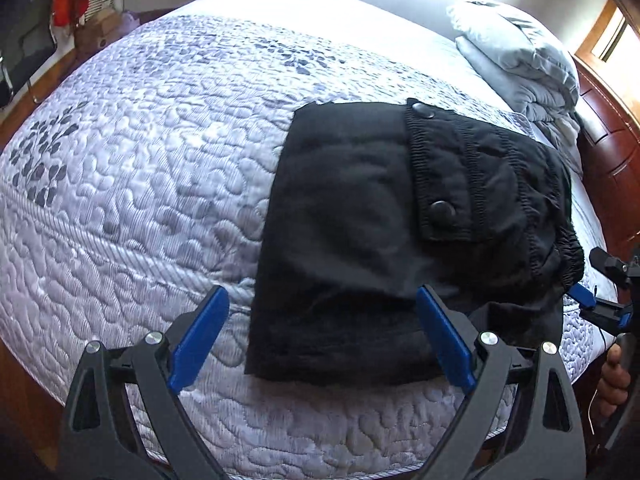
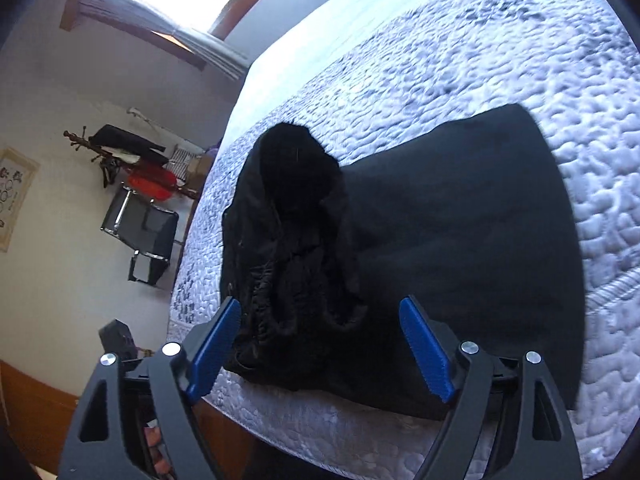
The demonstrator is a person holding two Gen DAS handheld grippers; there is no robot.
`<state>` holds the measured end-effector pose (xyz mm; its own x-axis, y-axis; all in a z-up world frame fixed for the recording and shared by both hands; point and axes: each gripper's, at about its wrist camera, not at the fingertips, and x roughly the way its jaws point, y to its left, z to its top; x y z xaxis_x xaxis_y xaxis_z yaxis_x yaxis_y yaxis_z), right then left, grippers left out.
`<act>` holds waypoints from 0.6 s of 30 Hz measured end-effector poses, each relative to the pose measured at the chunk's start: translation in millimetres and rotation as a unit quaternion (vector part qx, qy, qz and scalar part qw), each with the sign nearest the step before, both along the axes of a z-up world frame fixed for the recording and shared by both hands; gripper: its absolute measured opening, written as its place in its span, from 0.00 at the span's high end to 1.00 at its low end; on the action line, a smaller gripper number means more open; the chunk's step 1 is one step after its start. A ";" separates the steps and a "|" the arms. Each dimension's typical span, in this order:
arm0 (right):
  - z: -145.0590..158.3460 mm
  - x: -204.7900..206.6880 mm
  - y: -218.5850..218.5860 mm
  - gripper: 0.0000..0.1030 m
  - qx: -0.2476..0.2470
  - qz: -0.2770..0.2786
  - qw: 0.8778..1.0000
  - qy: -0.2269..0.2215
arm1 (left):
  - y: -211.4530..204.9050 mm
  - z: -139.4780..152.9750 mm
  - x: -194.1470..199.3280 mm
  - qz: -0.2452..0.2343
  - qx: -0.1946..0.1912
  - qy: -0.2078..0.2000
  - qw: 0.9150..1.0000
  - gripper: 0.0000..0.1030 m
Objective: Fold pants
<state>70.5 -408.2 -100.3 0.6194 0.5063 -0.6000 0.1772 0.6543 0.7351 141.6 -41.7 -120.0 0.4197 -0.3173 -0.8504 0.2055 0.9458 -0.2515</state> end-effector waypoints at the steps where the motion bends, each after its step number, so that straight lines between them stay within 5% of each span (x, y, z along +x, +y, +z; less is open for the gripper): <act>1: -2.4 1.5 2.0 0.20 0.010 0.001 1.000 0.003 | 2.0 -1.9 1.1 0.002 0.000 0.004 1.000 0.09; 12: -42.0 14.1 1.5 0.19 0.118 -0.019 0.992 0.039 | 17.8 -20.4 4.4 0.026 -0.014 0.032 0.999 0.08; 18: -38.5 30.5 12.8 0.19 0.108 -0.005 0.993 0.041 | 21.8 -23.0 4.2 0.030 -0.018 0.036 0.999 0.08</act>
<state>101.0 -395.5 -138.8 0.5778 0.6232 -0.5271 0.2483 0.4809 0.8409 145.8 -19.9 -143.0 0.3775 -0.3237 -0.8676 0.1294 0.9462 -0.2967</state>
